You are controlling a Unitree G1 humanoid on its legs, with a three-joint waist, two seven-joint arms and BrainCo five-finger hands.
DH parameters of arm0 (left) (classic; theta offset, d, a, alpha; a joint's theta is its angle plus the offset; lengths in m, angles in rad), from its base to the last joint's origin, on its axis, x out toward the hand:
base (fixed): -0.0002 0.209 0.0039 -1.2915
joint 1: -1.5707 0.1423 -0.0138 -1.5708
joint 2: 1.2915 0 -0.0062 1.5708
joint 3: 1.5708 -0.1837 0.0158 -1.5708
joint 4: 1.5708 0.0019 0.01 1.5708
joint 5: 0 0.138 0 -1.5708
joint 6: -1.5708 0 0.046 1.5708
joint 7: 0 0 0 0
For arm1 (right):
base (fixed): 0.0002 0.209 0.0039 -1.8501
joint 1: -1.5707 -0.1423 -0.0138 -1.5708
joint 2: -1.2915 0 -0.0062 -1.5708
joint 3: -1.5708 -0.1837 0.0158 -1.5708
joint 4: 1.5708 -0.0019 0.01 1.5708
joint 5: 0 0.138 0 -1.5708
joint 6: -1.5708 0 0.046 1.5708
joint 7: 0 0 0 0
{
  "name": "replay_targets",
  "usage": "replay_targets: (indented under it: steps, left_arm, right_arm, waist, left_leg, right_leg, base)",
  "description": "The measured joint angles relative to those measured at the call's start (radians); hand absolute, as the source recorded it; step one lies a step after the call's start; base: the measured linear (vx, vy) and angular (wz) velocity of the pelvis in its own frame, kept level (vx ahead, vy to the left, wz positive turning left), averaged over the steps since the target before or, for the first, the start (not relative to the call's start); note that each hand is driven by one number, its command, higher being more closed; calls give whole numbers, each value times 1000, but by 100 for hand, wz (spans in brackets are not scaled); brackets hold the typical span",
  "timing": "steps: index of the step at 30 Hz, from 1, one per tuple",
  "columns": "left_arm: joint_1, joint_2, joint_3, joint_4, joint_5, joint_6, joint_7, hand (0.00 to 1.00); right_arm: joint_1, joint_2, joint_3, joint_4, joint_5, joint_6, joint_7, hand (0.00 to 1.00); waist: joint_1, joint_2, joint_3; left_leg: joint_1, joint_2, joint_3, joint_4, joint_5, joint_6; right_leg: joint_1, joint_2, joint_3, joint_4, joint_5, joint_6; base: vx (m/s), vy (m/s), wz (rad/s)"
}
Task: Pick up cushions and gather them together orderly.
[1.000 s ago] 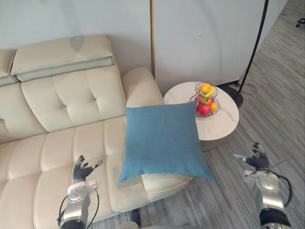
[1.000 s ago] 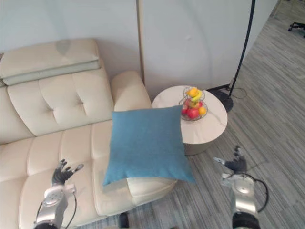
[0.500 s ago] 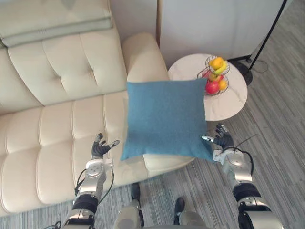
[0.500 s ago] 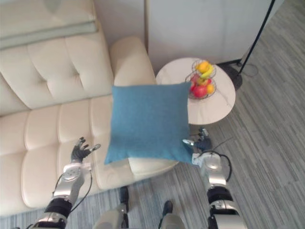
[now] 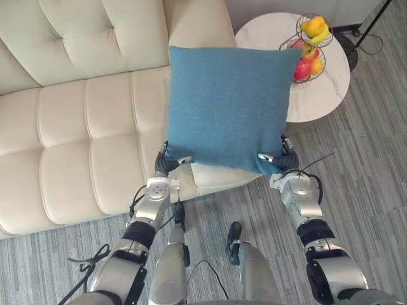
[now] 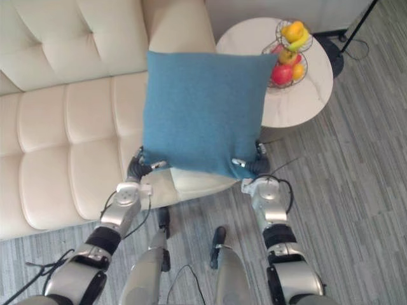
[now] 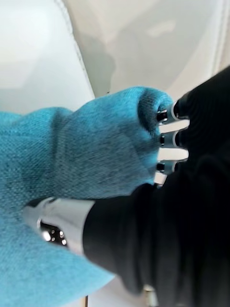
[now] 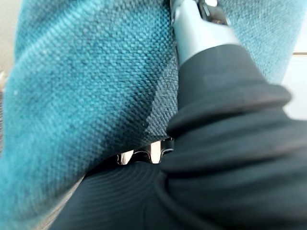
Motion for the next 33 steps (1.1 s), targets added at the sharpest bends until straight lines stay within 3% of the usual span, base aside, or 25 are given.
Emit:
replay_targets:
  steps: [1, 13, 20, 27, 33]
  left_arm:
    - [-19, -1, -2, 0, -7, 1, 5, 100]
    - [-80, 4, -39, -105, -40, 8, 66, 100]
    - [-45, 3, -97, -225, -54, 3, 65, 100]
    - [162, -14, -144, -370, -48, -2, 55, 100]
    - [460, -70, -145, -551, -86, -5, 35, 100]
  right_arm:
    - [0, 0, 8, -19, 4, 0, -4, 100]
    - [4, -3, 20, -106, 119, -12, -25, 100]
    - [156, 6, 43, -235, 158, -14, -22, 100]
    - [401, 63, 28, -431, 153, -12, -20, 100]
    - [631, 126, 20, -621, 149, -17, -4, 100]
  waist:
    - [1, 1, 2]
    - [2, 1, 2]
    - [10, 2, -1]
    - [-3, 28, -29]
    - [-5, 60, -132]
  left_leg:
    - [-9, 1, 5, 2, 3, 4]
    - [15, 2, 33, 3, 6, 2]
    - [109, -3, 65, 2, -26, 3]
    - [207, -11, 75, -14, -37, 3]
    - [282, -20, 64, -14, -61, 2]
  right_leg:
    - [-11, 0, 0, 4, 0, -1]
    - [9, 0, 13, -5, -1, -2]
    - [105, -2, 36, -43, -2, -1]
    - [215, -3, 34, -81, -17, 15]
    - [322, -6, 11, -129, -25, 23]
  base:
    - [45, -54, -2]
    - [49, -38, -3]
    - [67, -12, -10]
    - [91, -19, 2]
    - [80, -11, 8]
